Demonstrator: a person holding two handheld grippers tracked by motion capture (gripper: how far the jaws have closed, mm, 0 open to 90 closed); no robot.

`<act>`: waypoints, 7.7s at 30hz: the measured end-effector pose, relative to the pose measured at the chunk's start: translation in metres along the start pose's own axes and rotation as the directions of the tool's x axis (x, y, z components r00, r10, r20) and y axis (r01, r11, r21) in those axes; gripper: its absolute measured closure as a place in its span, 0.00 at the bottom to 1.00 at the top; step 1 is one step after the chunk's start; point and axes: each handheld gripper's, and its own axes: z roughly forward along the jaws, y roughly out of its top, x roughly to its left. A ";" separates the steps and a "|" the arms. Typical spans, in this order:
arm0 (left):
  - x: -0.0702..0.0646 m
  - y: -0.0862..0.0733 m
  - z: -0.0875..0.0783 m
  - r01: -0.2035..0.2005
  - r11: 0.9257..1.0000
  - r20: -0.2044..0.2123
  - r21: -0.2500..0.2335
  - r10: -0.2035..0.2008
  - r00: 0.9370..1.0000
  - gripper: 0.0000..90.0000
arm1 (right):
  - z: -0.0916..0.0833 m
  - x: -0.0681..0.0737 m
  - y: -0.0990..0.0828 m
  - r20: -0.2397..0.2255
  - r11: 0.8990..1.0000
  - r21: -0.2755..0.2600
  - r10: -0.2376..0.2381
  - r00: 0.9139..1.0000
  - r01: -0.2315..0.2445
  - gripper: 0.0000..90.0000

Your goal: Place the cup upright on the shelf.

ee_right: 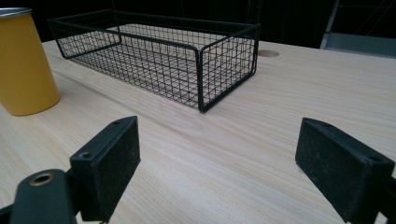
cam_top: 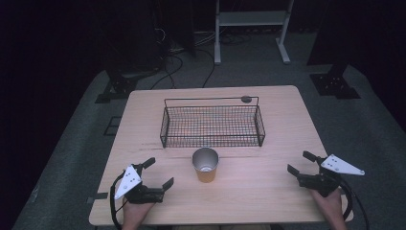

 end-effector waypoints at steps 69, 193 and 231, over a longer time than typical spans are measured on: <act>-0.052 0.026 0.104 -0.019 0.994 0.142 0.110 0.003 0.990 0.15 | 0.000 0.000 0.000 -0.012 1.000 0.001 -0.002 1.000 0.002 0.14; 0.081 0.098 0.274 -0.073 0.936 0.335 0.344 -0.050 0.941 0.15 | 0.001 -0.002 0.001 -0.029 1.000 0.000 0.005 1.000 -0.005 0.14; 0.082 0.088 0.281 -0.184 0.875 0.401 0.448 -0.013 0.916 0.14 | 0.001 -0.002 0.001 -0.034 1.000 -0.003 0.002 0.999 -0.003 0.14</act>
